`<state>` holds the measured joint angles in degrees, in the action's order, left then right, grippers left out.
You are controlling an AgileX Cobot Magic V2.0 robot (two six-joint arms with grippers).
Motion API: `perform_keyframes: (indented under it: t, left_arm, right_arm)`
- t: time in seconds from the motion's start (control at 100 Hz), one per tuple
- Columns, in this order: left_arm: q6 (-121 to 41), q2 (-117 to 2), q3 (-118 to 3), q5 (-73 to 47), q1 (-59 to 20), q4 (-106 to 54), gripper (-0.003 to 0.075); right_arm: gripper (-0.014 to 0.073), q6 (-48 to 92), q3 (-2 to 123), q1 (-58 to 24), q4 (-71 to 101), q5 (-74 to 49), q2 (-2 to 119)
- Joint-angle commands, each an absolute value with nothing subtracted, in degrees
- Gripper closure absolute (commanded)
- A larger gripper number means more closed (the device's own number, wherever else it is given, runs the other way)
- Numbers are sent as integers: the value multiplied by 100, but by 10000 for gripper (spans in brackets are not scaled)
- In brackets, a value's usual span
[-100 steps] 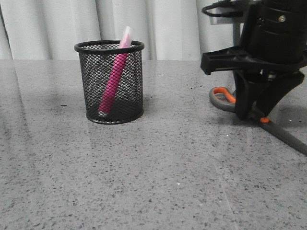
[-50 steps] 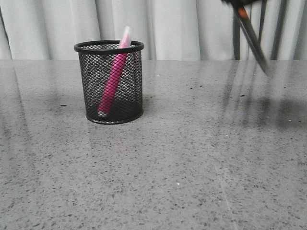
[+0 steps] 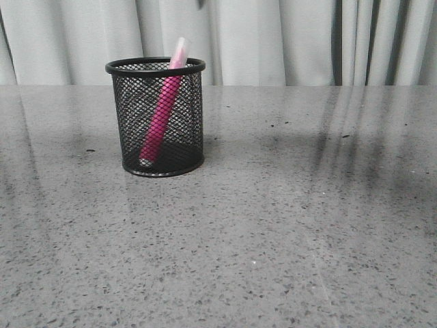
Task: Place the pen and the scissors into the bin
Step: 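Lift the scissors with the right gripper and carry them over the cup, then lower the scissors blades-first into the cup and open the right gripper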
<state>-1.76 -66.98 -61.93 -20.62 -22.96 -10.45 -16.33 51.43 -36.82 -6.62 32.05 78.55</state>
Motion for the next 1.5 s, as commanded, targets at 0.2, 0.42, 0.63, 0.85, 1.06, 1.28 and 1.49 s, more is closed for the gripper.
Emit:
perform_keyframes:
  t: [0.2, 0.42, 0.63, 0.85, 1.06, 1.28, 1.49]
  left_arm:
    - [-130, -6563, -6363, -1679, -2278, -1109, 431]
    - [-130, -6563, -6363, -1699, -2278, -1109, 431]
    - [-130, -6563, -6363, -1699, -2278, -1109, 431]
    - [-130, -6563, -6363, -1688, -2278, -1109, 431]
    - [-130, -6563, -6363, -1677, -2278, -1109, 431]
    - [-130, -6563, -6363, -1677, -2278, -1109, 431]
    - [-130, -6563, -6363, -1677, -2278, -1118, 431]
  right_arm:
    - [666, -1565, 5242, -3774, -745, 4493, 8447]
    - [666, -1565, 4848, -3774, -843, 4896, 8702]
    - [666, -1565, 4632, -3789, -869, 5130, 8936]
    - [666, -1565, 4566, -3789, -959, 5164, 9000]
    - [666, -1565, 4530, -3789, -1069, 5000, 9000]
    - [666, -1565, 4379, -3789, -1078, 5017, 9000]
    - [666, -1565, 4379, -3789, -1078, 4977, 9000]
